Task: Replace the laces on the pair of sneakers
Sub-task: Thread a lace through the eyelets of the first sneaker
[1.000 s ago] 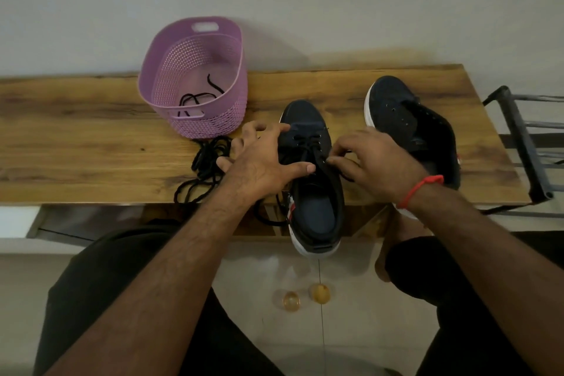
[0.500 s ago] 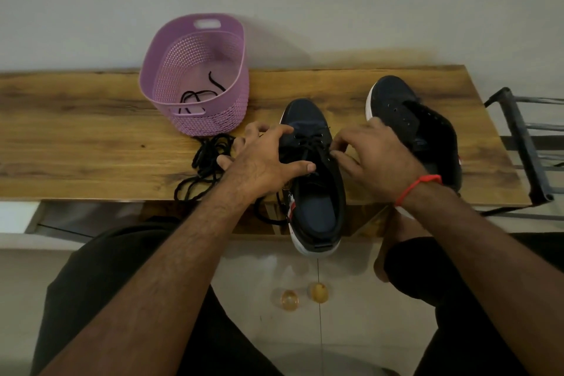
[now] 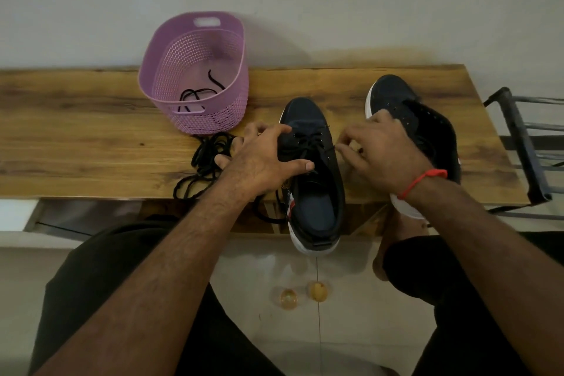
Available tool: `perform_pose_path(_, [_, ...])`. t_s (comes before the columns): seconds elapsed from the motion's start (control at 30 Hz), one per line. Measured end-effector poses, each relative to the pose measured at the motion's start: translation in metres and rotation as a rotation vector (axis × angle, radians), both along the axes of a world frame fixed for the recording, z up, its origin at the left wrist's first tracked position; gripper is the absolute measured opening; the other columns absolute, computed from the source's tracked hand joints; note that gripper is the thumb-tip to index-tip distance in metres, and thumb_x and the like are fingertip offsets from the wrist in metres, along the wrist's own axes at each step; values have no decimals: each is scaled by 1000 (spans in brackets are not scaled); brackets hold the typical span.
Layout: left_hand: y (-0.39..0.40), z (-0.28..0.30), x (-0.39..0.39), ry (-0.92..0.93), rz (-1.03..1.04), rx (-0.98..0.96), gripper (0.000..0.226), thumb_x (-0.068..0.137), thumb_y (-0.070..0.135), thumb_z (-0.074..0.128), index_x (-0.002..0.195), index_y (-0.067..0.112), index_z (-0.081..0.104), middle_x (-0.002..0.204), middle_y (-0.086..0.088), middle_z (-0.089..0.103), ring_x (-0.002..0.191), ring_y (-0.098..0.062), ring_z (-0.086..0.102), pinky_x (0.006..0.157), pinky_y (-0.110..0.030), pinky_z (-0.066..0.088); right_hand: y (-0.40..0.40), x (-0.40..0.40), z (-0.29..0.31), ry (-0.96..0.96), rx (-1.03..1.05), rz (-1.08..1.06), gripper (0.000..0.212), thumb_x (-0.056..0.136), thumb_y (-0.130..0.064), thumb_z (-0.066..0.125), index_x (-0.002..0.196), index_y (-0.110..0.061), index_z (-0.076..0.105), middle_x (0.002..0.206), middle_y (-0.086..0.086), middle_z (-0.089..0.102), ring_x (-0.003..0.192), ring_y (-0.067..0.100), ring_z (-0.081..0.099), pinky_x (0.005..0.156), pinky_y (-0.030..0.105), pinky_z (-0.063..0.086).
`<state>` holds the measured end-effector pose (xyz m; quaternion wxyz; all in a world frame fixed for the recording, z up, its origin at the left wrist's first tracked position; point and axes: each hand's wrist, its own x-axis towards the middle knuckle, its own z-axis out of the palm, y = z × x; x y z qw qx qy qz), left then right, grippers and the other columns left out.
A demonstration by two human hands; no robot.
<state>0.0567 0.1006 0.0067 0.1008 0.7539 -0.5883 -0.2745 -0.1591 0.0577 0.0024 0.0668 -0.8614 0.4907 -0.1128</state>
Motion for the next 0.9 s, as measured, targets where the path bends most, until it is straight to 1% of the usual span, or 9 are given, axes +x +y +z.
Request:
perform_pose_path(0.13, [1, 2, 1, 6, 9, 7, 83, 72, 68, 76, 145, 49, 40, 156, 5, 26, 145, -29, 21, 109, -63, 17, -20, -32, 11, 3, 5, -237, 14, 93, -36, 60, 94, -23, 64, 101, 4, 64, 103, 29, 45, 86, 41, 38])
perform_pose_path(0.23, [2, 5, -1, 11, -5, 12, 82, 73, 68, 75, 145, 48, 40, 156, 6, 28, 145, -29, 22, 109, -64, 17, -13, -28, 8, 44, 62, -160, 33, 95, -43, 55, 124, -29, 60, 132, 1, 57, 119, 32, 40, 97, 44, 33])
perform_pose_path(0.3, [3, 7, 0, 54, -13, 29, 79, 75, 68, 74, 144, 47, 43, 156, 5, 31, 146, -28, 24, 112, -65, 17, -3, -15, 3, 82, 9, -56, 41, 96, -49, 49, 134, -35, 53, 140, -5, 51, 121, 29, 37, 96, 43, 31])
perform_pose_path(0.4, [2, 9, 7, 260, 18, 47, 46, 88, 64, 62, 129, 43, 59, 144, 6, 50, 140, -24, 39, 115, -66, 24, 3, -2, 0, 118, -42, 15, 38, 96, -51, 46, 130, -39, 55, 137, -10, 54, 120, 27, 36, 91, 43, 29])
perform_pose_path(0.47, [3, 9, 9, 231, 48, 25, 20, 97, 55, 56, 109, 44, 66, 129, 13, 59, 131, -18, 46, 115, -66, 22, 4, 0, 0, 105, -48, 22, 35, 95, -51, 44, 125, -40, 58, 132, -12, 57, 118, 27, 36, 88, 42, 27])
perform_pose_path(0.53, [4, 8, 5, 124, 37, 4, 7, 96, 49, 60, 90, 48, 63, 109, 18, 58, 126, -19, 47, 111, -60, 27, 6, 2, -2, 85, -49, 47, 32, 96, -50, 45, 121, -40, 61, 128, -15, 59, 117, 25, 35, 85, 38, 22])
perform_pose_path(0.63, [6, 7, -3, 56, 48, -40, 14, 92, 49, 67, 81, 47, 59, 93, 21, 49, 116, -16, 47, 105, -55, 29, 9, 6, -6, 58, -34, 65, 26, 98, -44, 48, 117, -36, 64, 123, -16, 62, 115, 24, 36, 86, 39, 26])
perform_pose_path(0.77, [3, 6, -5, 99, 54, -48, 14, 91, 44, 70, 80, 41, 62, 102, 23, 52, 116, -14, 50, 108, -58, 29, 9, 7, -6, 38, -21, 60, 25, 98, -42, 50, 114, -32, 66, 118, -13, 64, 113, 23, 39, 88, 40, 30])
perform_pose_path(0.9, [2, 5, -4, 78, 63, -30, 18, 97, 42, 62, 79, 40, 59, 92, 19, 60, 112, -15, 54, 104, -54, 26, 9, 7, -3, 54, -17, 57, 22, 99, -41, 50, 111, -30, 65, 114, -12, 64, 112, 21, 38, 88, 39, 29])
